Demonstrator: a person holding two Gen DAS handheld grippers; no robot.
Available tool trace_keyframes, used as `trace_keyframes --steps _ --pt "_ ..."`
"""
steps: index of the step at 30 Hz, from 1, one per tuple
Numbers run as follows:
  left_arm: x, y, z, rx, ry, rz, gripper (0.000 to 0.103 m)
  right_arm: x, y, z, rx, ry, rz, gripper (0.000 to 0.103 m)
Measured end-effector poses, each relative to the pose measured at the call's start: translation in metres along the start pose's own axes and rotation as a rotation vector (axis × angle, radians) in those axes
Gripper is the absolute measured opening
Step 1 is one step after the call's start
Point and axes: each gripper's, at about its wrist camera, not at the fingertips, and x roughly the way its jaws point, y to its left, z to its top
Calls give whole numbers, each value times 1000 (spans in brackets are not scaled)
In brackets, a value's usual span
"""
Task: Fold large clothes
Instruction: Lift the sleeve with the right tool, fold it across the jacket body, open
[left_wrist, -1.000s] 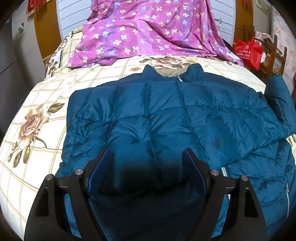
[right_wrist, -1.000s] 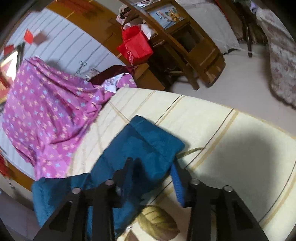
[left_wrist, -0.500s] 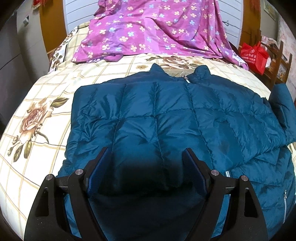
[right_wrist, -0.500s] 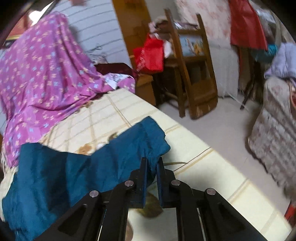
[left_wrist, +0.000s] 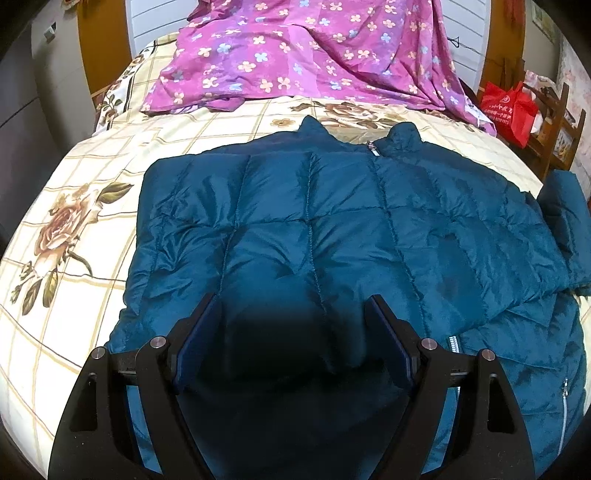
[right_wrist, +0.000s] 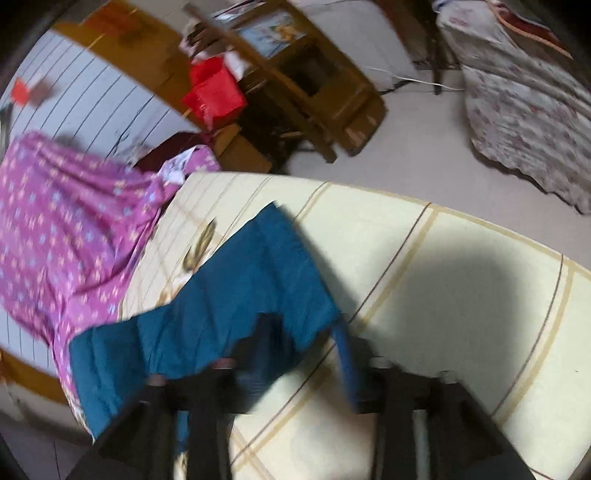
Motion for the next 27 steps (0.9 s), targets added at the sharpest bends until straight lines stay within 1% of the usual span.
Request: trace_keyframes --steps 1,2,5,7,8,9,10,11,12,14,18,20,22,24,25,27 --pt "1 0 0 2 2 4 81 2 -1 1 17 -30 18 44" --pt "2 0 -1 3 5 7 81 4 -1 1 24 -45 32 45" --pt "4 -2 -2 13 5 12 81 16 10 7 -3 -53 59 45" --pt "5 -3 -2 18 4 18 81 21 17 8 -34 -56 51 44" --pt "5 -3 -2 18 5 19 81 21 21 7 -65 -62 28 42" --pt "5 -2 -2 16 5 18 81 23 25 6 -90 -62 9 32" --pt "5 -2 -2 17 4 18 81 26 29 4 -130 -45 -17 16" --pt "6 -2 -1 14 3 19 81 25 32 3 -157 -40 -30 12" --pt "6 -1 -1 10 4 18 81 22 36 1 -181 -57 -40 10" --pt "7 2 -1 0 9 12 81 4 52 -1 -233 -117 -64 10" --pt "6 7 -1 -18 20 0 81 -41 79 7 -301 -248 -186 9" --pt "3 12 1 -34 13 -4 81 -69 92 14 -314 -315 -228 9" --pt "-1 18 2 -53 5 -3 81 -93 107 18 -329 -365 -241 9" --pt "-4 23 4 -71 1 -6 81 -113 129 16 -371 -412 -241 9" --pt "-5 27 4 -83 -2 -4 81 -121 144 12 -403 -432 -232 9" --pt "-5 31 6 -94 1 -6 81 -130 172 1 -455 -440 -189 9"
